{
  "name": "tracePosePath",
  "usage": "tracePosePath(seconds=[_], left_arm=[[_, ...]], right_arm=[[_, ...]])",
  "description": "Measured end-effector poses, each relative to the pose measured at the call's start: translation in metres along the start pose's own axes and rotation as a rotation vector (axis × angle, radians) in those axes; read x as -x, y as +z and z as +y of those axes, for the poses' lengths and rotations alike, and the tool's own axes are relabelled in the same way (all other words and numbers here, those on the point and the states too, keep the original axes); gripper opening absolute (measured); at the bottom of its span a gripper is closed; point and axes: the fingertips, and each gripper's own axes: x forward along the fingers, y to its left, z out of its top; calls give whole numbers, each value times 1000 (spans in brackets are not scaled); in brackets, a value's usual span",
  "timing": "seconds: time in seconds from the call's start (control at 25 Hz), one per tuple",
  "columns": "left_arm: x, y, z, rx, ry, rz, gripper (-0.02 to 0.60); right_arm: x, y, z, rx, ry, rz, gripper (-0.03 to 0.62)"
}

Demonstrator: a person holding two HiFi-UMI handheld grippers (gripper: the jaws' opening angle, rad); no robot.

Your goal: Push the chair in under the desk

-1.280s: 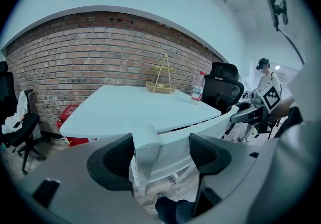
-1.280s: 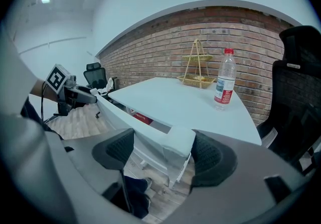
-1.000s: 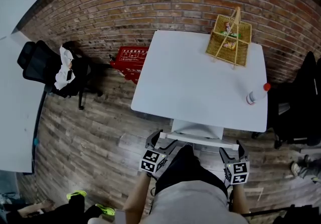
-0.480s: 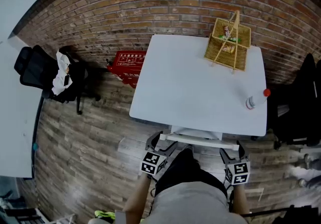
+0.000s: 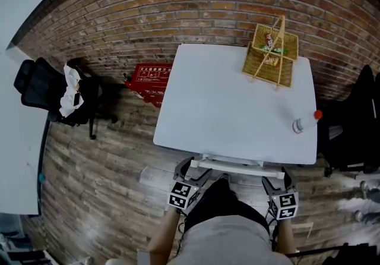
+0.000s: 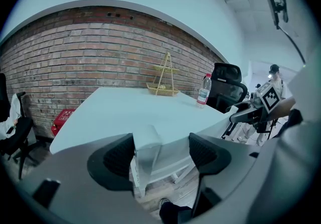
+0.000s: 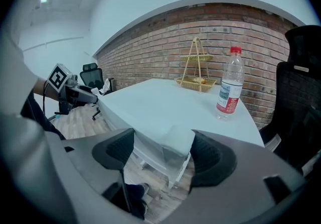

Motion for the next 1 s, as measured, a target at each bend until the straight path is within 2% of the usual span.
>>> tracePosePath(seconds=[1.0], left_arm=[[-17,15,17,-3,-26,4,347]], right_arm=[[-19,23,-5,-20,-9,-16,354]])
